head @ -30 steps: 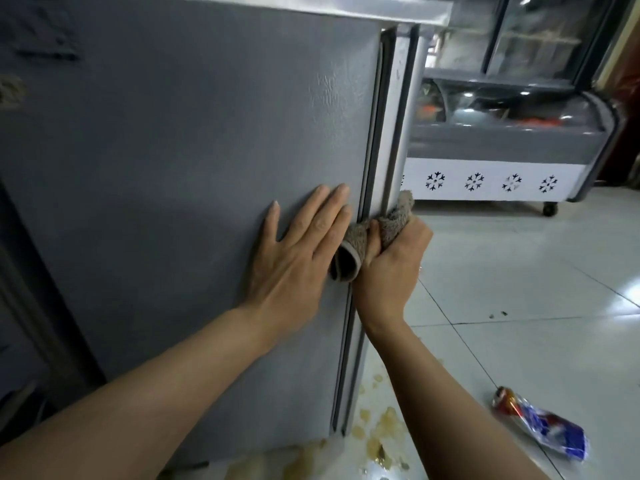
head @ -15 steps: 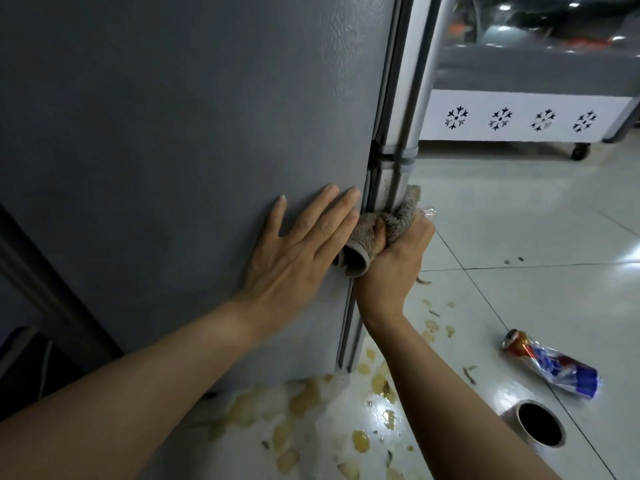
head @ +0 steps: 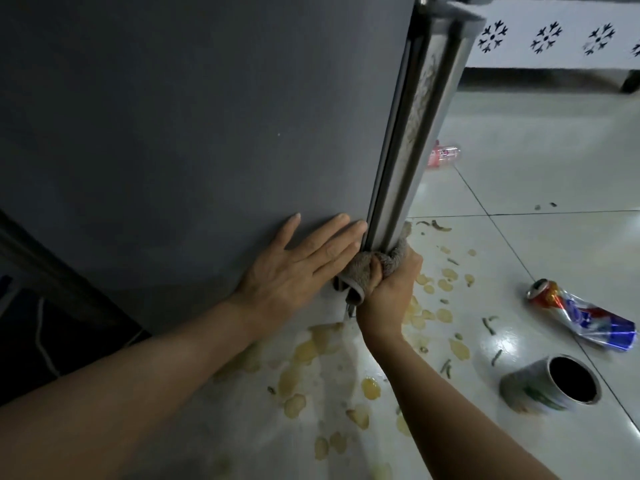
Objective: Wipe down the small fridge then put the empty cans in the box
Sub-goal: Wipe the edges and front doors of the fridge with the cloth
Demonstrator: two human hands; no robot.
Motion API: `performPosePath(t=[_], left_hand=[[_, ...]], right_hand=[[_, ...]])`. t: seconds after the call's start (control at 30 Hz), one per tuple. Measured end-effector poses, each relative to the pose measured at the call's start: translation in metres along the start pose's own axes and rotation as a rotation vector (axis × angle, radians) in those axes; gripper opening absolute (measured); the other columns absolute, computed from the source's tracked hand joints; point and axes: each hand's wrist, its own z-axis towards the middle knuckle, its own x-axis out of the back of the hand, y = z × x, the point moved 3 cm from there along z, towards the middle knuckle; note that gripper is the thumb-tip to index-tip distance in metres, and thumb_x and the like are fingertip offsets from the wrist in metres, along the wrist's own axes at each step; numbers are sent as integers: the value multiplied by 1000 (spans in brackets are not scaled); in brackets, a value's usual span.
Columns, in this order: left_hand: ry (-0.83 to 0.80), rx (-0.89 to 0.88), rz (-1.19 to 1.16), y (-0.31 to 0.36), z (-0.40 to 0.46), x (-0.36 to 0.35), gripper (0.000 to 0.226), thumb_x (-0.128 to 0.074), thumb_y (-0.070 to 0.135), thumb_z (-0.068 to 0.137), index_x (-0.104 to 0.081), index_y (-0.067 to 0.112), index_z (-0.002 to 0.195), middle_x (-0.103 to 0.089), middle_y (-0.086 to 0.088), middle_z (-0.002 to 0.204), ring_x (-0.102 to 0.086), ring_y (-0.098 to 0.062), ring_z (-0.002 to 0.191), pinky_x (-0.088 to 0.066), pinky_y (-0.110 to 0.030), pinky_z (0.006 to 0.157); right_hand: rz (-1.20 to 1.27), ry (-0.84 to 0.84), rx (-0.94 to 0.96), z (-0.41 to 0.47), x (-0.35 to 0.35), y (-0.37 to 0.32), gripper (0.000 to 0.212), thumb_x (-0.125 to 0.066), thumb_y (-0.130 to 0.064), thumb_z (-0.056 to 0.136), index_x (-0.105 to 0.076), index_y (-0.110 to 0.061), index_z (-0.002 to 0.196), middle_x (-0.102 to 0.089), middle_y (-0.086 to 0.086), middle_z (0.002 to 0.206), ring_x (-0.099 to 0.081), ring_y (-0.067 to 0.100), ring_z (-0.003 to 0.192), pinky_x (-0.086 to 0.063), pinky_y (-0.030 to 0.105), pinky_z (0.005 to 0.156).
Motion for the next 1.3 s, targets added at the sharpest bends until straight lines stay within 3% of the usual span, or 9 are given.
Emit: performPosePath(t=[0.2,0.4,0.57,0.7,0.9,1.03,1.1,1.2,1.3], left_hand=[[30,-30,-37,18,-12,-16,50,-10,4,100,-30,17,144,-25,6,153,-23,-15,139,-7,-47,110],[-34,-69,-95,39,-31,-30,55,-5,1,96,-31,14,143,-24,5,153,-22,-15,139,-10,-46,108],[-65,-78,-170,48,-33,-31,55,-24,6,87,-41,13,139,-17,1,152,-22,-18,139,-21,-46,105],[-161,-106,-159,58,-40,-32,51,-33,13,88,-49,17,136,-16,1,153,-23,-16,140,-20,-45,108],[-296,-129,-196,57,-37,-20,42,-48,21,81,-65,21,119,-37,1,150,-36,-16,138,-21,-45,108],[-431,-144,-194,52,-40,-6,39,-64,27,75,-69,21,113,-43,-2,146,-40,-18,136,-22,-45,107],[-493,-133,-174,48,-39,6,43,-61,28,81,-62,20,123,-34,-6,152,-30,-22,141,-20,-49,112],[-715,-196,-226,51,-40,14,54,-38,18,97,-20,8,147,11,-15,158,11,-28,146,1,-52,115],[-785,-183,-314,48,-30,27,59,-31,14,98,-3,5,149,18,-13,157,18,-28,145,6,-52,115]], right_hand=[[-130,-142,-138,-30,-2,49,35,-48,-21,94,-42,0,121,-39,2,102,-39,-19,84,-30,-5,71],[-256,-328,-276,-52,-3,82,34,-48,-21,95,-35,-8,124,-47,10,113,-49,16,89,-41,29,77],[-315,-447,-285,-53,-2,94,31,-49,-17,94,-36,-6,119,-45,10,111,-47,17,90,-40,27,75],[-327,-487,-409,-52,-1,100,20,-49,-12,93,-33,-8,104,-48,6,91,-50,21,83,-37,20,59],[-308,-375,-785,-51,-2,95,28,-53,-11,90,-35,-6,110,-50,11,99,-55,27,92,-52,44,82],[-376,-386,-862,-60,13,85,28,-52,-12,90,-39,-5,114,-51,13,98,-56,29,90,-54,49,81],[-417,-404,-825,-64,24,76,32,-53,-13,90,-38,-5,118,-52,14,99,-55,29,88,-54,50,82],[-450,-451,-746,-61,42,59,37,-55,-17,91,-38,-7,122,-53,14,103,-53,27,87,-53,42,80],[-463,-487,-702,-48,57,42,42,-58,-17,90,-38,-8,125,-54,14,110,-56,31,97,-53,42,81]])
